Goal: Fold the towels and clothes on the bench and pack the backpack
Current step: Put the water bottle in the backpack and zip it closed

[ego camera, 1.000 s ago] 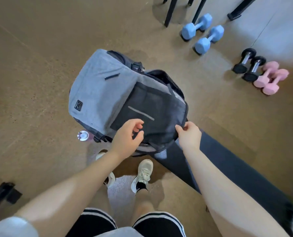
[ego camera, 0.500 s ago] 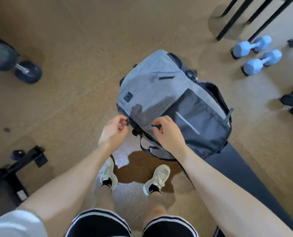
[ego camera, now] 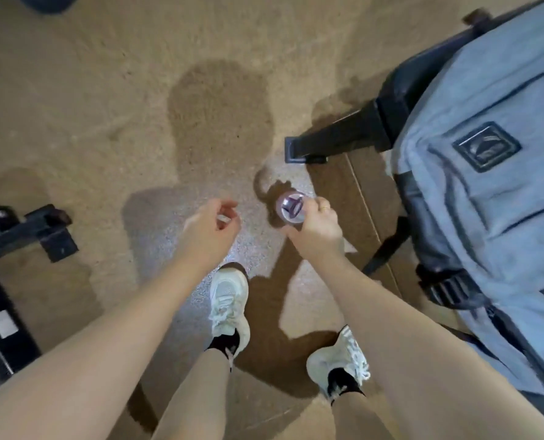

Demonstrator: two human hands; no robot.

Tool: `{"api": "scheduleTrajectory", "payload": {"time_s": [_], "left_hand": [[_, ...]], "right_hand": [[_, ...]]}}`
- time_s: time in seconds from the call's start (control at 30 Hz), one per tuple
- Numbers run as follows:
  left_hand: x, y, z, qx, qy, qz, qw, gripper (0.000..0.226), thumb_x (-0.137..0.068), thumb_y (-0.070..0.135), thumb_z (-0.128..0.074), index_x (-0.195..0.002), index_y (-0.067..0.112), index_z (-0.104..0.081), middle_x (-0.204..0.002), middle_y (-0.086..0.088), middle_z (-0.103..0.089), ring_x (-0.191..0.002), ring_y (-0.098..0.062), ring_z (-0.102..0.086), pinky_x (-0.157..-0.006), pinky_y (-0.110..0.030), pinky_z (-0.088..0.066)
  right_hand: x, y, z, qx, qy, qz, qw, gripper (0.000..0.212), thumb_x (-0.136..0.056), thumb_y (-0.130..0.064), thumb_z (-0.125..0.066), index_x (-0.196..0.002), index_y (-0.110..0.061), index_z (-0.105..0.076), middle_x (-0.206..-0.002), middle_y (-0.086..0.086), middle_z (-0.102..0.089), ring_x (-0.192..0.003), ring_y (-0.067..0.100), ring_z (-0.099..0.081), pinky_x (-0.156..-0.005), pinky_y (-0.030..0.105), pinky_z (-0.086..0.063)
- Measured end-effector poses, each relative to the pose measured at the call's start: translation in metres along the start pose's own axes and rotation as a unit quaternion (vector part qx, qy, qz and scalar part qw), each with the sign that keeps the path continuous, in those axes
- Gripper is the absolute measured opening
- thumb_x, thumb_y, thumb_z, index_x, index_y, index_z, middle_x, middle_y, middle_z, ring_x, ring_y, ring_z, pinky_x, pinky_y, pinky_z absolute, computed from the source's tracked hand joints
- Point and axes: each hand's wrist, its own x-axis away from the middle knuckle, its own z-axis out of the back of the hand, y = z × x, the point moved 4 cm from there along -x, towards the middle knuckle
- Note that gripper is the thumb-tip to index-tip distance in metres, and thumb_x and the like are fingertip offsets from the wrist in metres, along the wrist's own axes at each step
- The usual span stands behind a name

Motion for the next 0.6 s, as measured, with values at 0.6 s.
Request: {"api": "scheduleTrajectory", "payload": {"time_s": [0.6], "left_hand": [[-0.008, -0.025, 0.001, -0.031, -0.088, -0.033, 0.995, 0.047, -0.084, 0.019, -0.063, -0.128, 0.016, -0.046, -0.112, 0.003, -0.054, -0.086, -0.01, -0.055, -0.081, -0.025, -0.044]], "right_hand": [[0.016, -0.02, 0.03, -0.091, 0.082, 0.06, 0.991, 0.044, -0.077, -0.028, -0.07, -0.114, -0.022, -0.048, -0.106, -0.001, -0.059, -0.093, 0.019, -0.058, -0.074, 0.03, -0.045]]}}
